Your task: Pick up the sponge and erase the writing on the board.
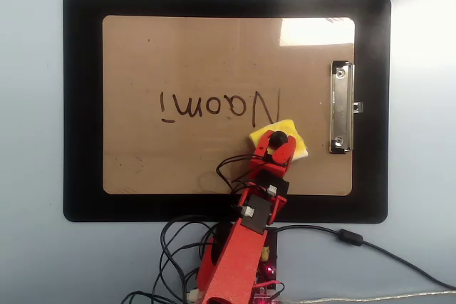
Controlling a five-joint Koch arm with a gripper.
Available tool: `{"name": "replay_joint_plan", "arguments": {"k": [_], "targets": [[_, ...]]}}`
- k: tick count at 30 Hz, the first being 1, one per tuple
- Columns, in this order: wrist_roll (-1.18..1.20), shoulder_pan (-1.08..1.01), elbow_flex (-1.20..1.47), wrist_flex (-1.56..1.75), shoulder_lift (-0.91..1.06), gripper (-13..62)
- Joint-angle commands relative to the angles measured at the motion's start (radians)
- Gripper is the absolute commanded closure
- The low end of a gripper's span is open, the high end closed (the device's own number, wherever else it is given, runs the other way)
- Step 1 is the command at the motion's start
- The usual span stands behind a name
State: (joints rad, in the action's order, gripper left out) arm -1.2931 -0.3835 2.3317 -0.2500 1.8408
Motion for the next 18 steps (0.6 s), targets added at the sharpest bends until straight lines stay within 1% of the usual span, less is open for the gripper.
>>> {"name": "replay_joint_plan", "arguments": {"k": [1, 3, 6, 9, 11, 14, 18], "targets": [[-0.014, -0.003, -0.014, 0.106, -0.032, 57.5], [-0.028, 0.034, -0.026, 0.172, -0.124, 57.4], [-0.11, 0.135, -0.129, 0.281, -0.268, 57.5], [-0.16, 0.158, -0.249, 0.313, -0.374, 57.5], [-0.158, 0.16, -0.287, 0.305, -0.402, 57.4], [-0.155, 0.147, -0.222, 0.293, -0.347, 57.5], [-0.153, 0.101, 0.074, 0.305, -0.112, 57.5]]}}
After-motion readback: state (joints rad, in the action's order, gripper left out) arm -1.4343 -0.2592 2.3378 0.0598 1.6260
